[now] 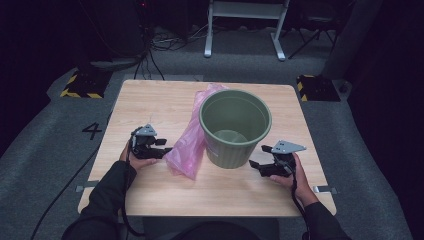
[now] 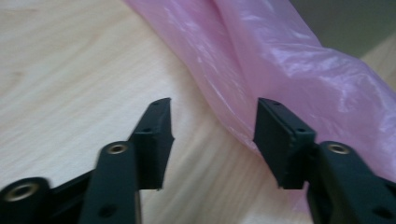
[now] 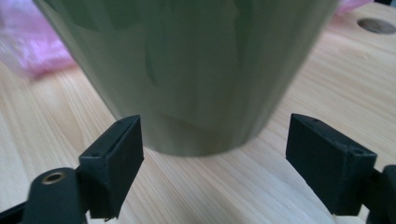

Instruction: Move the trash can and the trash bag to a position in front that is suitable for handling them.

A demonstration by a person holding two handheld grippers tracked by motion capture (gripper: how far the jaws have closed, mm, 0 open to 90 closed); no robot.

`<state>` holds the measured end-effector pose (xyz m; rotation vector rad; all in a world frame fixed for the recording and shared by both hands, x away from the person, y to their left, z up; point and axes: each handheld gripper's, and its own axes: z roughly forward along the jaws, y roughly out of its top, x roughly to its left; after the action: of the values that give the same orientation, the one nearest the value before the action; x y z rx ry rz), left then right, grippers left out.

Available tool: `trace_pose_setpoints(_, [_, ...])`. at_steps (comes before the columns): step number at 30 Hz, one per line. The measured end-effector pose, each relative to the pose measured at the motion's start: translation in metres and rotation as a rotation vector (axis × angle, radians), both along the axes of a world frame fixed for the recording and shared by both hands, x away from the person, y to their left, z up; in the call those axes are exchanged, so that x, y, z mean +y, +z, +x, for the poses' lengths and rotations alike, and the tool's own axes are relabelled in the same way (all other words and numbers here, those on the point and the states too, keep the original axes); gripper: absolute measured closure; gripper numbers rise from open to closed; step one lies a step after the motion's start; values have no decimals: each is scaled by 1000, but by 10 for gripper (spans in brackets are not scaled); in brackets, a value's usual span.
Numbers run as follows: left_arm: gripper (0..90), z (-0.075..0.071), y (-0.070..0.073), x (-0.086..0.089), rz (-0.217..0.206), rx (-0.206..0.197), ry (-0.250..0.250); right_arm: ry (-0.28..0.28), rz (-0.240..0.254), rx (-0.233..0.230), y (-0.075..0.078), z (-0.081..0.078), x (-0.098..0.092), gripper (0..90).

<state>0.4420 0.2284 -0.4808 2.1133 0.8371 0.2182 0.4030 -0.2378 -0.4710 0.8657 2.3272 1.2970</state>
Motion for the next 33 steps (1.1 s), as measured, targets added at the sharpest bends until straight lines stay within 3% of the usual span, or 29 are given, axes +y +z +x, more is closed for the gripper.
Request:
trace_pose_setpoints(2, [568, -1, -2, -3, 5, 9, -6, -3, 8, -8, 1, 0, 3, 201])
trace_pose_setpoints(3, [632, -5, -4, -10, 18, 15, -57, -5, 17, -9, 2, 0, 4, 205])
trace_pose_setpoints(5, [667, -8, -5, -15, 39, 6, -68, -5, 22, -10, 2, 0, 5, 206])
trace_pose_setpoints(7, [789, -11, -7, -21, 37, 3, -103, -15, 28, -21, 3, 2, 6, 216])
trace_pose_setpoints(11, [897, -16, -9, -32, 53, 7, -134, -21, 33, -27, 4, 5, 7, 195])
trace_pose_setpoints(15, [900, -22, -10, -41, 68, -5, -165, -21, 26, -36, 4, 7, 9, 198])
trace_pose_setpoints(26, [900, -45, -14, -64, 66, 6, -274, -31, -4, -63, 6, 13, 17, 208])
trace_pose_setpoints(28, [900, -55, -13, -76, 78, -16, -309, -38, -9, -66, 6, 16, 19, 211])
trace_pose_setpoints(33, [900, -63, -13, -95, 91, -32, -338, -37, -13, -54, 5, 19, 21, 262])
